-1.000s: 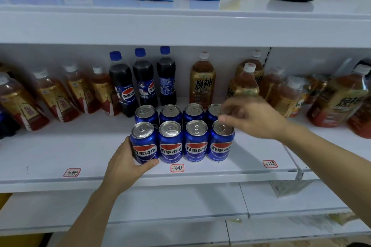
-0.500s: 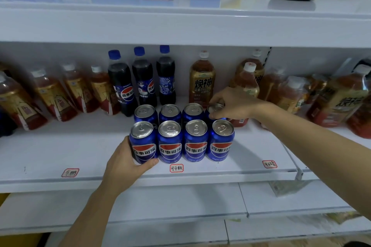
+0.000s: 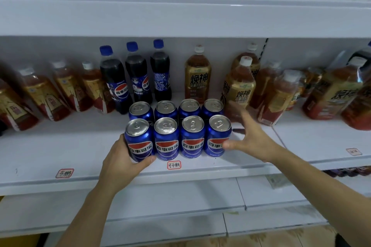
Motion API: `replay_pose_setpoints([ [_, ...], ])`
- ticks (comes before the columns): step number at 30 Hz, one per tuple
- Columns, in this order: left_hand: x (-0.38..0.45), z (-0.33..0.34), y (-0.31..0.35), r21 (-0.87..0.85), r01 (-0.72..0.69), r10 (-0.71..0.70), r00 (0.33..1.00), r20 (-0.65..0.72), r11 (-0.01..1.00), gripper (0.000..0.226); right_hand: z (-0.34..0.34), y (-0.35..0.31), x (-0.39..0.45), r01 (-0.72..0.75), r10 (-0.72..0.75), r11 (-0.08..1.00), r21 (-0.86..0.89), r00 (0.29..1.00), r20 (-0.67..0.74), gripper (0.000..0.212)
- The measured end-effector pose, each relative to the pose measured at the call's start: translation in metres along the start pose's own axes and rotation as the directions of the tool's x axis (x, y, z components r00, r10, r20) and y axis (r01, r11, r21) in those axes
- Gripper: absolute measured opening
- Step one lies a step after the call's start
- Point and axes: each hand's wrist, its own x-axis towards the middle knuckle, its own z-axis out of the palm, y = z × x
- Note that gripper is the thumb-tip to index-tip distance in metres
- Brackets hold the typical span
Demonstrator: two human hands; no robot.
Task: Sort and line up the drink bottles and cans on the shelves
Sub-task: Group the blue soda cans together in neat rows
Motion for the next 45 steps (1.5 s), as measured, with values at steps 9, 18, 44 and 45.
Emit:
replay_pose_setpoints([
  [9,0.001,0.0,0.0,0.028,-0.007,0.007,1.0,0.015,1.0,0.082,0.021,0.025,0.005,-0.087,0.09,0.99,-0.11,0.996,0.026,0.127],
  [18,0.001,0.001,-0.005,0.053,0.024,-0.025,1.0,0.016,0.998,0.085,0.025,0.03,0.006,-0.051,0.057,0.993,-0.105,0.997,0.048,0.111],
  [44,0.003,-0.004,0.003,0.042,-0.021,0.018,0.998,0.066,0.999,0.083,0.007,-0.134,0.055,0.243,-0.284,0.832,-0.498,0.959,-0.008,0.064],
  [45,0.003,-0.005,0.005,0.031,-0.037,0.035,0.996,0.08,0.999,0.082,0.026,-0.155,0.072,0.275,-0.293,0.816,-0.508,0.955,0.046,0.058],
])
